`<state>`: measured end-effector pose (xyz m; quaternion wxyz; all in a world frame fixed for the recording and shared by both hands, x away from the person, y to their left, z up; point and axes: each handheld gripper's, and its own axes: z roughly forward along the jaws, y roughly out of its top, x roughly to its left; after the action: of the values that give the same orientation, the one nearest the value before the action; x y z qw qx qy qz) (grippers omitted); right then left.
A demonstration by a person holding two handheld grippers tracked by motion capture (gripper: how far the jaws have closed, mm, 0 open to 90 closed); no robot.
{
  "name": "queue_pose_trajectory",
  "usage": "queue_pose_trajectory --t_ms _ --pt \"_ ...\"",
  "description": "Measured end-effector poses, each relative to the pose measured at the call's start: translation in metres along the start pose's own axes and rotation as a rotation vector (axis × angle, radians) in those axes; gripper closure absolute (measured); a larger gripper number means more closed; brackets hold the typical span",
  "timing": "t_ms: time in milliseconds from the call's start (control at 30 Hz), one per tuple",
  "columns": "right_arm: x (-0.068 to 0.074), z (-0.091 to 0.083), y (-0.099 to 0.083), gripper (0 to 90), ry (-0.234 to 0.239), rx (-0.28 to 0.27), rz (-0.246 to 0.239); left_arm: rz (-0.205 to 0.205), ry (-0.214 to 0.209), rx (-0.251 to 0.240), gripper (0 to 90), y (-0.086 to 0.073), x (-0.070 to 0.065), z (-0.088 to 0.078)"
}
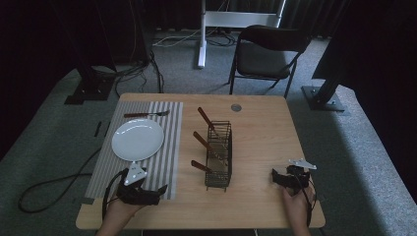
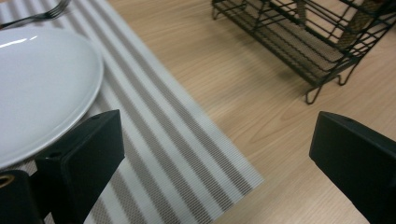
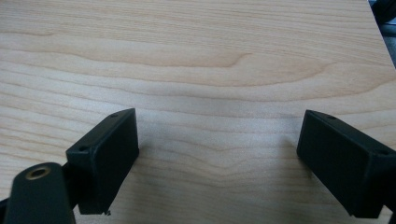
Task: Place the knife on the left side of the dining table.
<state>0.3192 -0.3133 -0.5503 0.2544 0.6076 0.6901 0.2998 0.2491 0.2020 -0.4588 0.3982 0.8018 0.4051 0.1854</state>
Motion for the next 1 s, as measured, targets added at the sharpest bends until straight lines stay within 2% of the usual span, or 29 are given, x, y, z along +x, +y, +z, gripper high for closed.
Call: queue_pose_trajectory --t_ms 200,267,433,500,633,867,1000 --pt "0.000 0.000 0.000 12.0 0.000 0.000 0.000 0.030 -0.023 -0.011 3.4 0.013 -0.010 0.006" --pt "0.000 0.000 0.000 12.0 0.000 0.000 0.000 0.028 -0.045 -0.016 3.4 0.017 -0.012 0.007" --pt "0.000 0.000 0.000 12.0 0.000 0.000 0.000 0.063 -0.068 -0.026 3.3 0.026 -0.022 0.009" --pt "0.000 0.000 0.000 12.0 0.000 0.000 0.000 0.066 -0.064 -0.028 3.4 0.027 -0.023 0.010" --pt "0.000 0.000 0.000 12.0 0.000 0.000 0.000 0.073 -0.105 -0.036 3.4 0.034 -0.030 0.013" --pt "0.000 0.000 0.000 12.0 0.000 0.001 -0.001 0.092 -0.119 -0.055 3.4 0.047 -0.039 0.015" --pt "0.000 0.000 0.000 12.0 0.000 0.000 -0.002 0.104 -0.147 -0.065 3.4 0.054 -0.044 0.016"
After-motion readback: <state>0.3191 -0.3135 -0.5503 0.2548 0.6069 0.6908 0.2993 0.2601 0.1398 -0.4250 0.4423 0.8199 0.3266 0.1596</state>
